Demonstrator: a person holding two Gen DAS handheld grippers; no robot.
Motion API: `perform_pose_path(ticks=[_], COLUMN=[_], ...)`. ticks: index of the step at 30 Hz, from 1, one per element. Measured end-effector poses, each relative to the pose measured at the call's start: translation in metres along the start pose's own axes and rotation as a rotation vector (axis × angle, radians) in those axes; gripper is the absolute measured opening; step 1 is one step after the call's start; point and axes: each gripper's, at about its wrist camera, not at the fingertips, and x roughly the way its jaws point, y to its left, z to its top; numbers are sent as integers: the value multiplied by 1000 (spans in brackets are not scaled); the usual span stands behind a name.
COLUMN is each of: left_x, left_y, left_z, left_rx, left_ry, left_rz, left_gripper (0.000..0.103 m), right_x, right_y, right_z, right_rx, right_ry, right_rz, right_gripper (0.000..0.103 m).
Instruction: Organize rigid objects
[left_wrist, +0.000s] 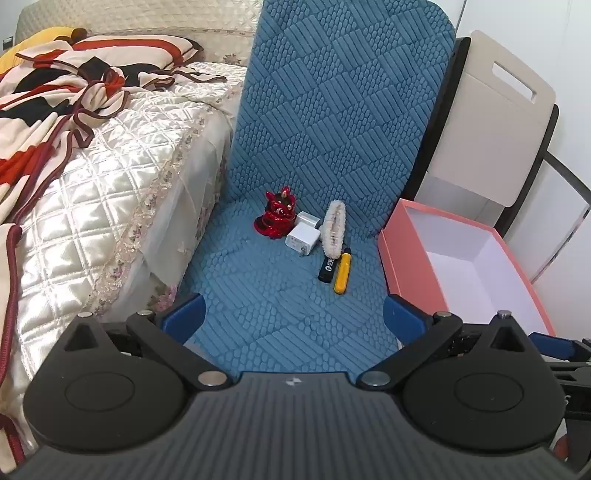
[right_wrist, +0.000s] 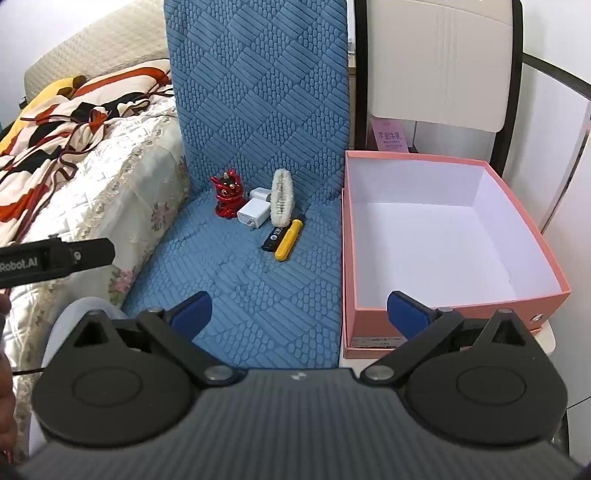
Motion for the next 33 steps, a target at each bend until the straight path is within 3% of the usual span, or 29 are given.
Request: perform_pose_path(ticks=[33], left_x=[5], left_y=[-2], left_z=[-2], left_rx=[14], left_ry=[20], left_rz=[2], left_gripper=[103], right_x=[7], right_y=[-4], right_z=[-3], right_rx=[9], right_ry=[55], right_rz=[-31], right_gripper=[103])
